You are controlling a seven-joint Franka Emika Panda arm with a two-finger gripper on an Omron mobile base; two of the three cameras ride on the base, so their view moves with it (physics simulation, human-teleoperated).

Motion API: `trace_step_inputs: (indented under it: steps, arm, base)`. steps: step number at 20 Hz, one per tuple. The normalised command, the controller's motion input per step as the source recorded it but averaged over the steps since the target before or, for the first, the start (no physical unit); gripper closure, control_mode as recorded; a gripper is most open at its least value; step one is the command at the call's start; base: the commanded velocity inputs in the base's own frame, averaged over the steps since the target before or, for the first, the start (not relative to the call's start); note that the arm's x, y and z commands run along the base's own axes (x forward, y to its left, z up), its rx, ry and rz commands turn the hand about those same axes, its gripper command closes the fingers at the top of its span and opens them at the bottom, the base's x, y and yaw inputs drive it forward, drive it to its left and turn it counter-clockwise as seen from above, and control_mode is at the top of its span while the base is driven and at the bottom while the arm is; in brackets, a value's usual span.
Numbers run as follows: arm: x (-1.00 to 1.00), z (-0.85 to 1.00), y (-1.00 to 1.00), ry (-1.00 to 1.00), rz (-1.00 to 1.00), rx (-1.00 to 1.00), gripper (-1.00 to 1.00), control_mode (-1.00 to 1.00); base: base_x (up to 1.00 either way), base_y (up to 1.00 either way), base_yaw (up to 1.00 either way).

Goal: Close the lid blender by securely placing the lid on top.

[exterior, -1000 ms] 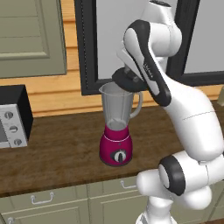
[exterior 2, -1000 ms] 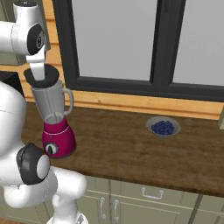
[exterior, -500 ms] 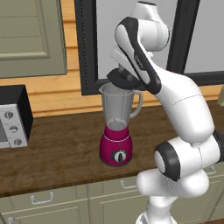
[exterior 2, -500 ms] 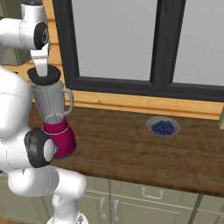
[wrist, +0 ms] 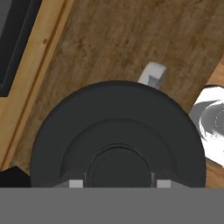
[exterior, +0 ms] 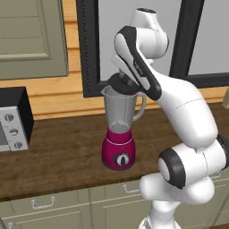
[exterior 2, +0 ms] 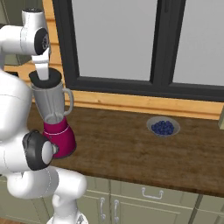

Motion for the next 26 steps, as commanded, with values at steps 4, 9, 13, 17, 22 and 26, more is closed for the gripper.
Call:
trace_step_inputs:
  steps: [4, 9, 13, 17, 22, 26]
  arm:
    - [0.2, 0.0, 0.24, 0.0, 0.0, 0.0, 1.0, -1.0]
    - [0.23, 0.0, 0.08, 0.0, 0.0, 0.0, 1.0, -1.0]
    - [0.1, 0.01, 0.0, 0.0, 0.0, 0.0, 1.0, -1.0]
    - [0.01, 0.0, 0.0, 0.04, 0.0, -0.04, 1.0, -1.0]
    - [0.1, 0.0, 0.0, 0.03, 0.0, -0.05, 1.0, -1.0]
    - [0.28, 0.0, 0.02, 0.0, 0.0, -0.03, 1.0, -1.0]
  base:
    - [0.0, 0.0, 0.0]
    - [0.0, 0.0, 0.0]
    - [0.0, 0.0, 0.0]
    - [0.0, 0.0, 0.0]
    - [0.0, 0.0, 0.0]
    - [0.0, 0.0, 0.0]
